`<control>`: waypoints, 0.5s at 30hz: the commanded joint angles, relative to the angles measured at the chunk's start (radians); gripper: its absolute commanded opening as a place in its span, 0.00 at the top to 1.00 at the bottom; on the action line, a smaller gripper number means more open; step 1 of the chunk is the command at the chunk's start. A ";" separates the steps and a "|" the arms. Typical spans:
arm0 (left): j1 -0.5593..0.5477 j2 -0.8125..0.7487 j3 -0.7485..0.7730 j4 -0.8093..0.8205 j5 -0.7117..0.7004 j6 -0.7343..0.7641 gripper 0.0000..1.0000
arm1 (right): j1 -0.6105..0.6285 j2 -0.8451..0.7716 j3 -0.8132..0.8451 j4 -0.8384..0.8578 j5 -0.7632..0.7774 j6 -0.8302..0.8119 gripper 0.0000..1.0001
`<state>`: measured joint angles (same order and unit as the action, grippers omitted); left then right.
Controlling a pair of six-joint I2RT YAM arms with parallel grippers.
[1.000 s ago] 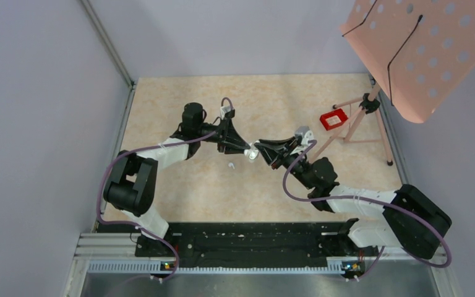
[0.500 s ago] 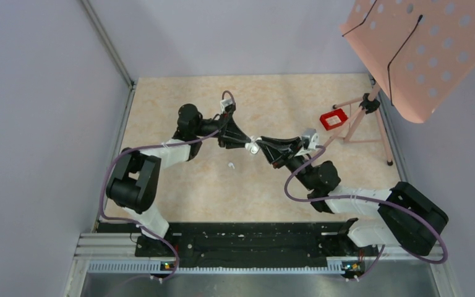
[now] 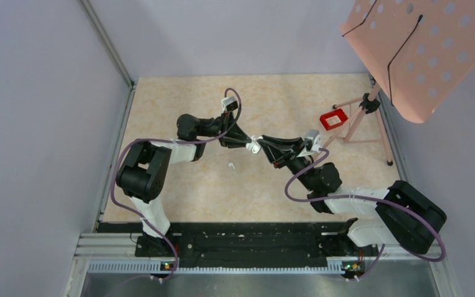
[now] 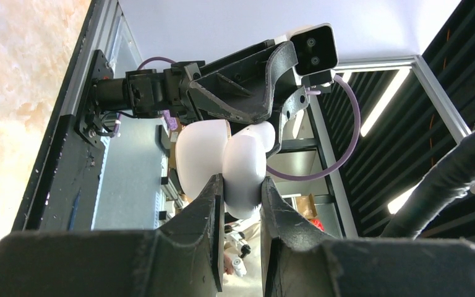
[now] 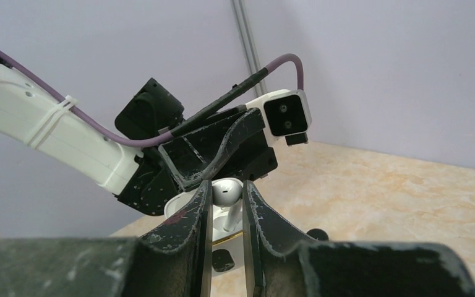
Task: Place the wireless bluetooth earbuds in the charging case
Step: Insert the right earbud into the right side groove of the charging case.
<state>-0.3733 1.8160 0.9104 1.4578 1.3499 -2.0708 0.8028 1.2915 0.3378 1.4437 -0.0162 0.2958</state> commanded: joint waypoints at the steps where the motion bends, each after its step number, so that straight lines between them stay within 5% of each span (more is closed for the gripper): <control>1: -0.004 -0.007 0.018 0.162 -0.003 -0.212 1.00 | 0.003 0.008 0.001 0.043 0.012 -0.033 1.00; 15: -0.004 -0.007 0.011 0.162 0.000 -0.212 1.00 | 0.003 0.040 0.037 0.058 0.026 -0.115 1.00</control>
<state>-0.3740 1.8179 0.9104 1.4769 1.3449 -2.0853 0.8047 1.3140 0.3420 1.4818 -0.0128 0.2405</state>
